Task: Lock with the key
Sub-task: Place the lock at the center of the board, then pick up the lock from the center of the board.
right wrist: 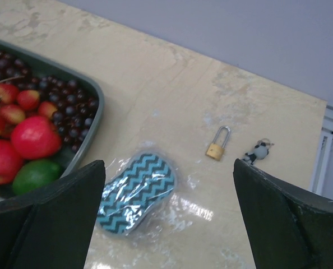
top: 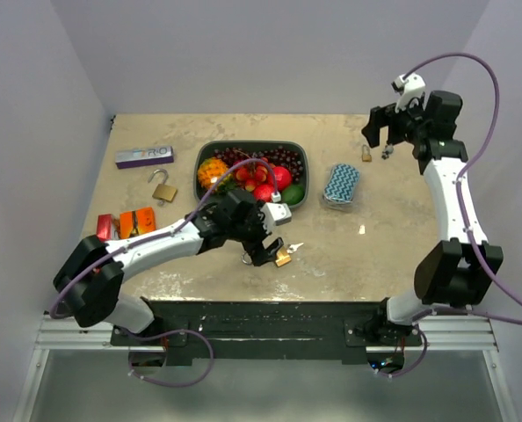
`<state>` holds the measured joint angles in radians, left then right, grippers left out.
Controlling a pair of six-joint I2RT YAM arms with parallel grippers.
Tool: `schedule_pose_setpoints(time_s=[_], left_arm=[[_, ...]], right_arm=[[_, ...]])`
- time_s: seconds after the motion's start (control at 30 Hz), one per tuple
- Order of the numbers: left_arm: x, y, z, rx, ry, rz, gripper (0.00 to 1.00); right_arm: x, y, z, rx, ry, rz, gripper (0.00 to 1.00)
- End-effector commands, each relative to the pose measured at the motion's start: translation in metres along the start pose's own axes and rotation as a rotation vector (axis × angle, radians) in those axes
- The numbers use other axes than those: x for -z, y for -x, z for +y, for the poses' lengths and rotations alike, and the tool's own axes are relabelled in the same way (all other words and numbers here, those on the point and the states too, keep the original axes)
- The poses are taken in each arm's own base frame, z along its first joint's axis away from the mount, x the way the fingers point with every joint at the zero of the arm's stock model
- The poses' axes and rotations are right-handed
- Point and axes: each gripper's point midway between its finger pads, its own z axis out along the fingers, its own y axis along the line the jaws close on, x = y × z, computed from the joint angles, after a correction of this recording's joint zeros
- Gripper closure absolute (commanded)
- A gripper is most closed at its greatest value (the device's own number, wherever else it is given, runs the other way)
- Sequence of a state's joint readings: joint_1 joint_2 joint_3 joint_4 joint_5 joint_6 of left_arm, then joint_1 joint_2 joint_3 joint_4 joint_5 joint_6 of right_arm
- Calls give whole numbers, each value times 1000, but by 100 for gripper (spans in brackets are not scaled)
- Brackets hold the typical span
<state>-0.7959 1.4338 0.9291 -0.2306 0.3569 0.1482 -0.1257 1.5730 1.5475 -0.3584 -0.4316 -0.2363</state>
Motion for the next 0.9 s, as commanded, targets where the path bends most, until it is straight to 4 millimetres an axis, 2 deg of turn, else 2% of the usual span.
schedule_pose_setpoints(time_s=[0.0, 0.07, 0.13, 0.17, 0.3, 0.4, 0.5, 0.7, 0.87], left_arm=[[-25, -7, 11, 20, 93, -15, 1], [-33, -13, 7, 37, 98, -5, 1], [-43, -21, 7, 40, 113, 9, 1], [-48, -16, 4, 27, 111, -16, 1], [-69, -21, -1, 15, 102, -6, 1], [-77, -23, -5, 4, 86, 0, 1], [-83, -31, -6, 13, 78, 24, 2], [-91, -49, -7, 17, 77, 62, 13], [-96, -68, 1, 12, 120, 128, 32]], right_arm=[[35, 14, 36, 41, 109, -91, 1], [44, 11, 45, 33, 127, -107, 1], [57, 20, 51, 44, 133, -145, 1], [58, 14, 54, -6, 132, -136, 1], [63, 15, 60, -41, 148, -138, 1], [64, 8, 69, -65, 196, -99, 1], [65, 12, 70, -65, 207, -102, 1], [70, 17, 73, -33, 218, -127, 1], [68, 11, 72, -15, 228, -84, 1]])
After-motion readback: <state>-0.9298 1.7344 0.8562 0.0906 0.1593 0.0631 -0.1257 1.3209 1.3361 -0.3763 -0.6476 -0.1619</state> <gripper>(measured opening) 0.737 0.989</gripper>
